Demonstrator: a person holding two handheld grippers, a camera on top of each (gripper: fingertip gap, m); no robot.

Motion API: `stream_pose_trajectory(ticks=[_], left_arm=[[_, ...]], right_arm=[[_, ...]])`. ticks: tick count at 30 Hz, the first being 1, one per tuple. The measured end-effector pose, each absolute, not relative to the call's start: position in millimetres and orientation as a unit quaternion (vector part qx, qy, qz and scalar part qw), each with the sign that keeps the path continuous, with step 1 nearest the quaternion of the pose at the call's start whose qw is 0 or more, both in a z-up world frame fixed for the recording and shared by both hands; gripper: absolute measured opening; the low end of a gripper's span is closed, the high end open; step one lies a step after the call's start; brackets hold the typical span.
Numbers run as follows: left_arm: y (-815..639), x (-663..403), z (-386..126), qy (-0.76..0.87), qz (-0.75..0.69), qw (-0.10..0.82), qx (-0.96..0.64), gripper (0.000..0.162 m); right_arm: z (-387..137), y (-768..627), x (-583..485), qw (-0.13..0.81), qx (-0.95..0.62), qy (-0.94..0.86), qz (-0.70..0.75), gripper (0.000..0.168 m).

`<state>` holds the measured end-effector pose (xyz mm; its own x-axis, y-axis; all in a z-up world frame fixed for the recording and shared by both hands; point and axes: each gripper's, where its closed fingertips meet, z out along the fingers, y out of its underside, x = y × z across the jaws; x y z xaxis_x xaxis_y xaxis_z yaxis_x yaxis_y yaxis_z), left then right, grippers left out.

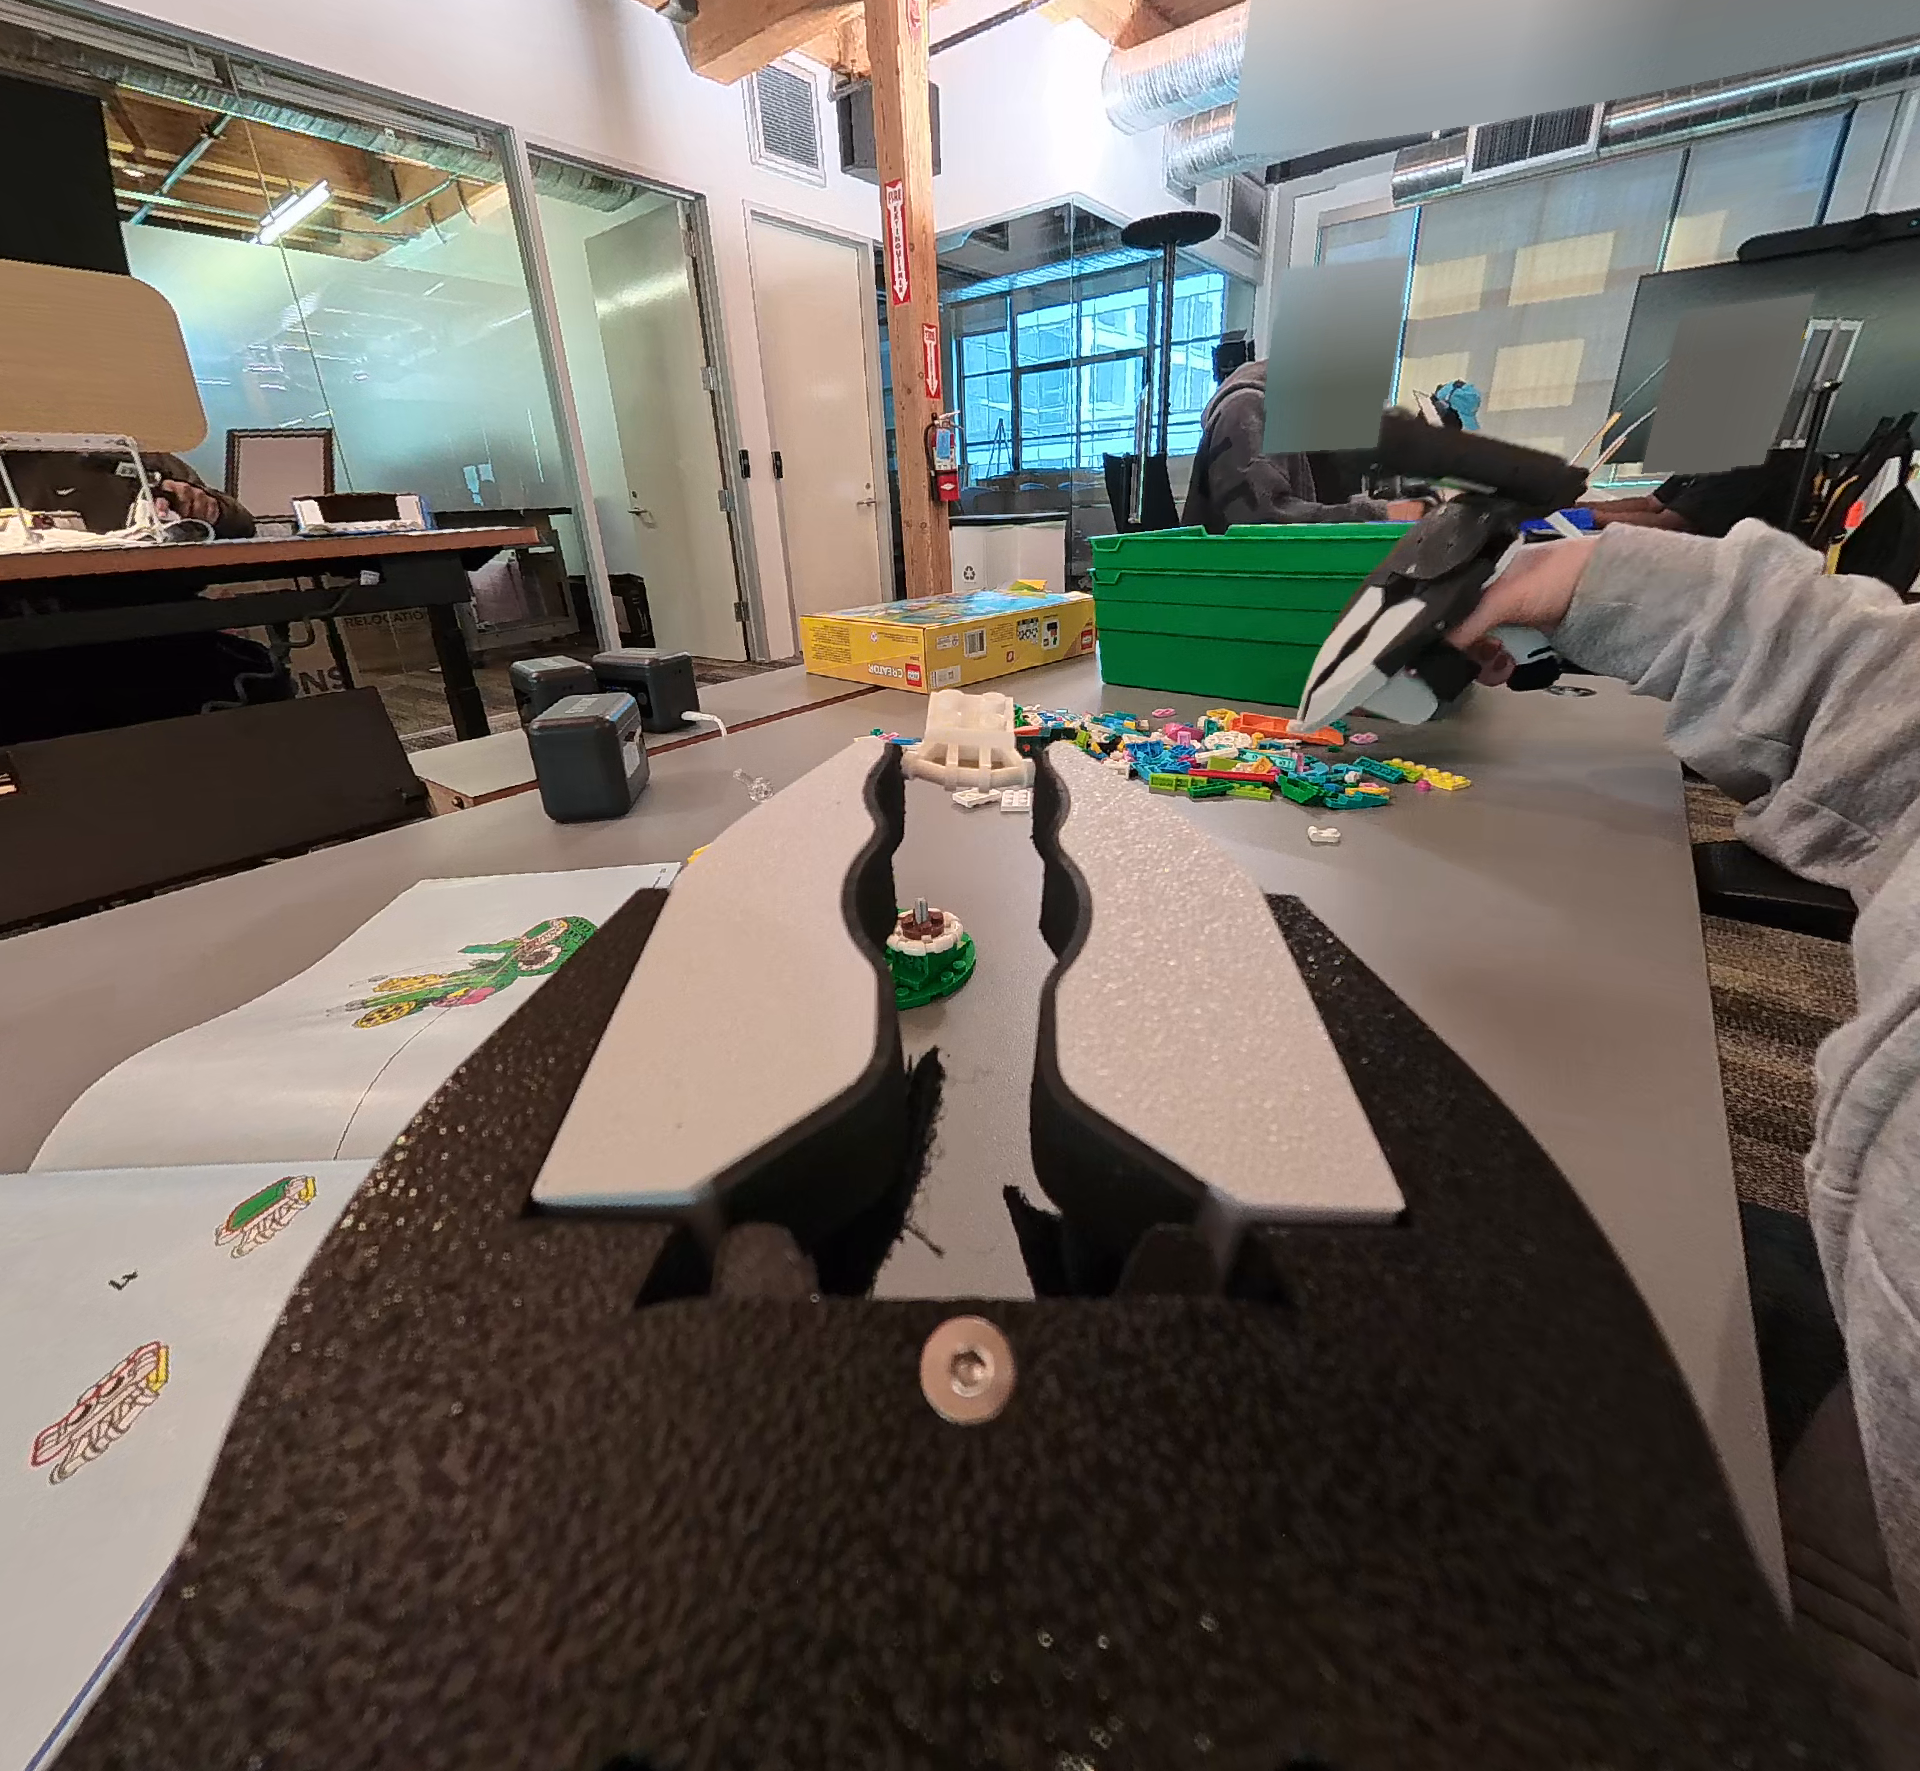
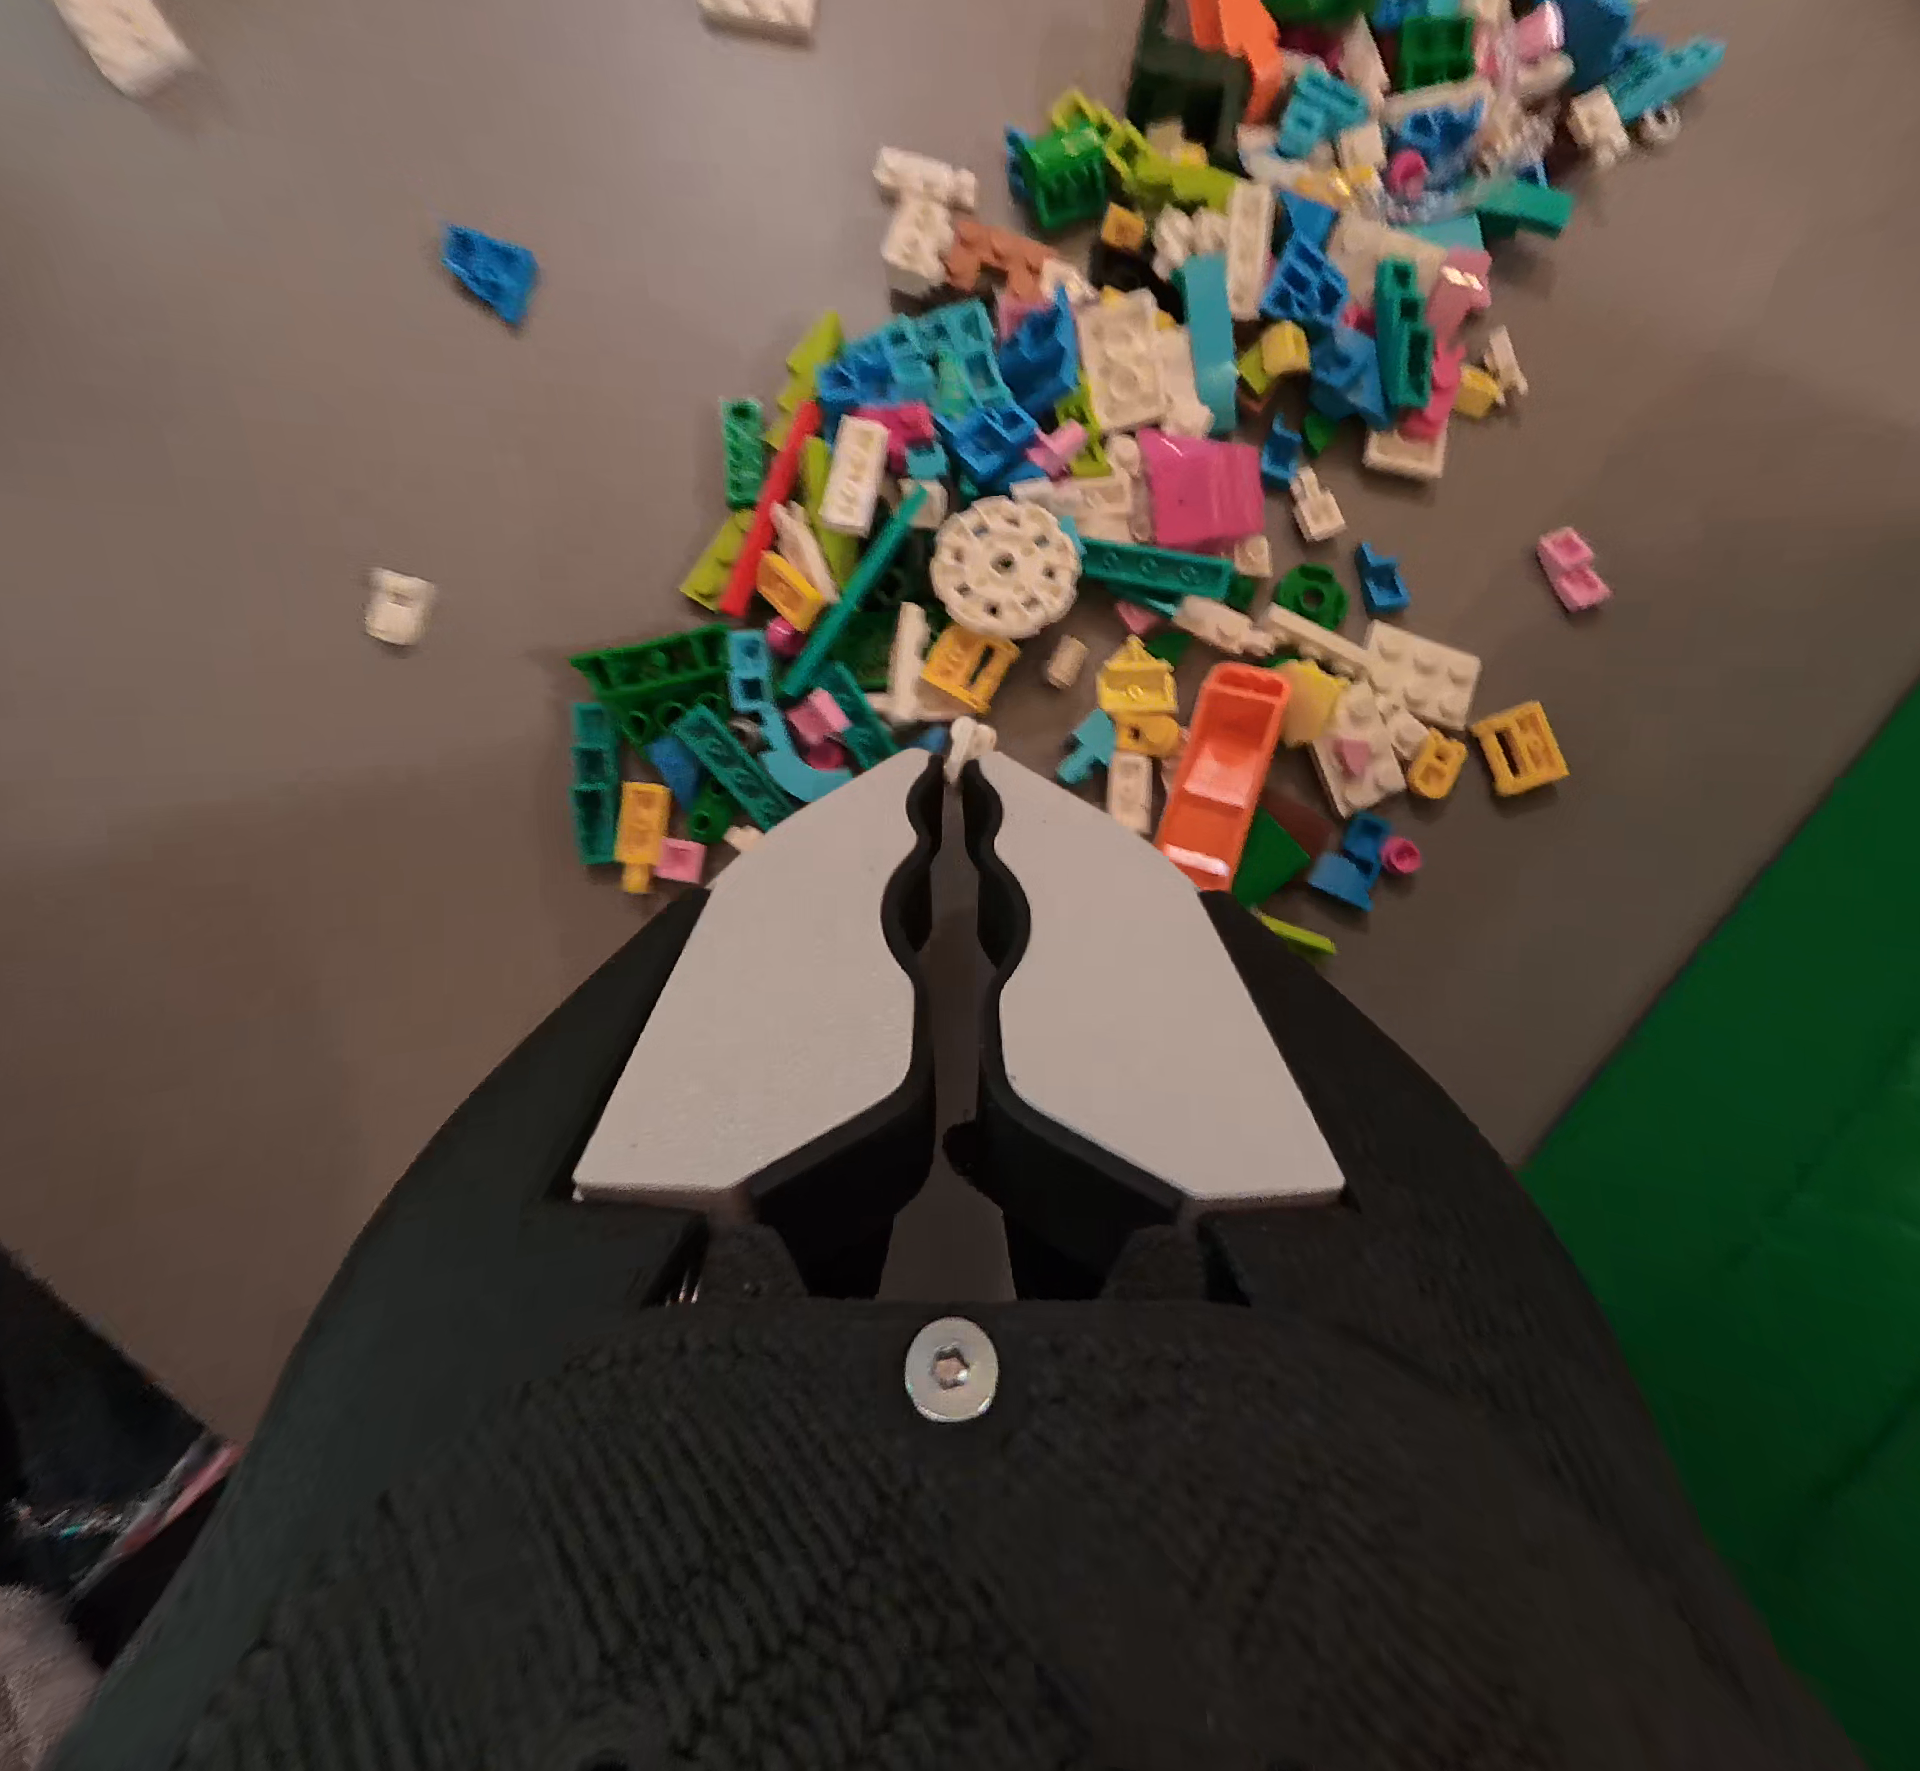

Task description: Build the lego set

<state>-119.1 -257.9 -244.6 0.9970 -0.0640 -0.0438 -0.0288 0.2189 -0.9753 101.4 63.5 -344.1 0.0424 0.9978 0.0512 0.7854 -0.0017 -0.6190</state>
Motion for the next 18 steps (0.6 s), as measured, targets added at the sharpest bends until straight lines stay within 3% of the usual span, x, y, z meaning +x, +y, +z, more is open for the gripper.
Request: stream_pose_trajectory(ticks=[6,12,16,18], left_arm=[[-256.0,-119.3,-245.6,0.038,-0.011,0.779,-0.626,0.023],[-254.9,-119.4,-246.0,0.04,-0.009,0.78,-0.625,0.023],[-253.7,-119.9,-246.5,0.04,-0.012,0.78,-0.624,0.023],[-253.3,-120.1,-246.6,0.04,-0.012,0.78,-0.624,0.023]], right_arm=[[-317.4,-7.2,62.4,0.238,-0.581,-0.708,0.323,0.002],[-349.5,-71.4,38.7,0.191,-0.499,-0.795,0.288,0.004],[-360.6,-77.6,38.0,0.17,-0.499,-0.801,0.284,0.022],[-358.9,-75.8,37.0,0.173,-0.502,-0.797,0.286,0.023]])
